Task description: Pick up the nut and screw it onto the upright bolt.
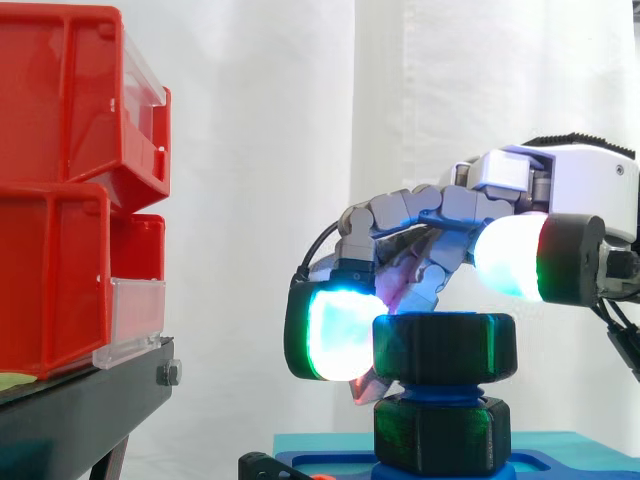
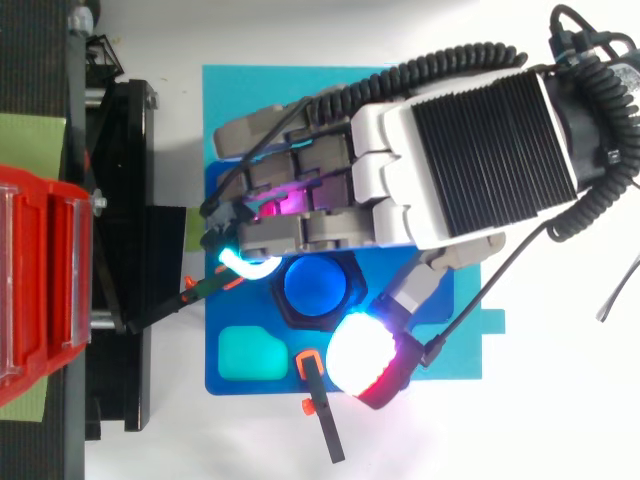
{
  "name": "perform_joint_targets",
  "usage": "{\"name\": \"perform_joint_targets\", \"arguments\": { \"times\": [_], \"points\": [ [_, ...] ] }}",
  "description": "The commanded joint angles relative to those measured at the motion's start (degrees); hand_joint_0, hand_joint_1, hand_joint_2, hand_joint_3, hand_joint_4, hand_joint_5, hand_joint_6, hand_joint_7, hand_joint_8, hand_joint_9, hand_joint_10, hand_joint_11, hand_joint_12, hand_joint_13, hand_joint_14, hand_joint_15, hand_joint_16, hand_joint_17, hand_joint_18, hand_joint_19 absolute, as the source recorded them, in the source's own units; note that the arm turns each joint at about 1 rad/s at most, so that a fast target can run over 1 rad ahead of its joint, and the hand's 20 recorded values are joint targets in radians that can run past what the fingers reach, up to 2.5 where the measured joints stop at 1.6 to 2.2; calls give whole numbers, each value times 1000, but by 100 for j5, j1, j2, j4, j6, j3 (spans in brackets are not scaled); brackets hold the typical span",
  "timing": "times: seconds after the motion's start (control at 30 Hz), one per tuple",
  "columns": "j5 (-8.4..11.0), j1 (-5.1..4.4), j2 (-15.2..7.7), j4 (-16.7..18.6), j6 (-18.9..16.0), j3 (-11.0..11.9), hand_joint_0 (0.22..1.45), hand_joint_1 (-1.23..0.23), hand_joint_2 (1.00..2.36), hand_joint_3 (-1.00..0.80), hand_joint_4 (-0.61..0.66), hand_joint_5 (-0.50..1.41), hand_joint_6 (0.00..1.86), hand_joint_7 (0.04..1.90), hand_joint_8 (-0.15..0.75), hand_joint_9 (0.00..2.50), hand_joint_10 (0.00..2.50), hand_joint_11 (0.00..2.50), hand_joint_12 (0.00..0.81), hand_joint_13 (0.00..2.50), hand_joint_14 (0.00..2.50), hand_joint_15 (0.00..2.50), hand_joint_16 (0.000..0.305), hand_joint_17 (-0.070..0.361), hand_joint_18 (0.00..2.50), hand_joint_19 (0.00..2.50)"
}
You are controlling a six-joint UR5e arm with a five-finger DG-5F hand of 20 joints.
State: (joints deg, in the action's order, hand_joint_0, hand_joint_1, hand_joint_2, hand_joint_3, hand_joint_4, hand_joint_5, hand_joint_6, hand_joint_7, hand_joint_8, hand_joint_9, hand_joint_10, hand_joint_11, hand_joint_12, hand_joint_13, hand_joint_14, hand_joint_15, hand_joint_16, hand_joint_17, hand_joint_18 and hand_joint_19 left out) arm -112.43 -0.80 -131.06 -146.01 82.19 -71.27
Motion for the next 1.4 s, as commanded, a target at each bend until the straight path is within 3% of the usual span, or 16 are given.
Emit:
{"name": "perform_joint_targets", "arguments": {
  "times": [0.0,0.07,0.3,0.47,0.57,0.77,0.87,0.9,0.97,1.1,1.37],
  "points": [
    [-15,44,1,-6,-10,-1,517,-128,1000,-500,191,47,501,1349,245,1201,0,0,150,844,0,0,13,28,561,0],
    [-33,62,1,-6,-10,-1,519,-132,1000,-500,177,52,500,1395,250,1209,0,0,146,871,0,0,12,27,570,5],
    [-130,168,1,55,-2,8,523,-145,1000,-500,81,25,689,1144,247,1338,0,2,130,969,0,0,11,24,694,87],
    [-305,273,10,64,-2,113,525,-154,1000,-500,61,23,745,1062,239,1419,0,13,118,1064,0,0,9,20,774,138],
    [-376,299,1,73,-2,148,524,-163,1000,-500,111,26,726,1103,266,1535,4,104,123,1124,1,0,9,19,819,143],
    [-384,370,1,-6,-37,227,520,-164,1000,-500,199,33,514,1465,284,1455,4,117,143,1044,0,0,12,28,748,135],
    [-384,396,1,-164,-54,403,517,-159,1000,-500,216,4,504,1296,275,1409,4,115,151,1016,1,0,15,33,723,155],
    [-376,378,1,-577,-19,632,516,-157,1000,-500,225,-9,505,1214,274,1372,4,111,152,1006,0,9,15,35,708,162],
    [-367,361,1,-657,7,640,514,-153,1000,-500,245,-28,505,1083,263,1350,4,114,155,992,0,6,17,39,696,174],
    [-305,326,-8,-577,95,640,511,-151,1000,-500,236,-52,504,871,241,1274,2,53,148,963,0,1,22,49,683,196],
    [-147,194,-8,-402,236,544,508,-146,1000,-500,204,-68,503,752,221,1184,0,0,150,905,0,0,23,53,668,209]
  ]
}}
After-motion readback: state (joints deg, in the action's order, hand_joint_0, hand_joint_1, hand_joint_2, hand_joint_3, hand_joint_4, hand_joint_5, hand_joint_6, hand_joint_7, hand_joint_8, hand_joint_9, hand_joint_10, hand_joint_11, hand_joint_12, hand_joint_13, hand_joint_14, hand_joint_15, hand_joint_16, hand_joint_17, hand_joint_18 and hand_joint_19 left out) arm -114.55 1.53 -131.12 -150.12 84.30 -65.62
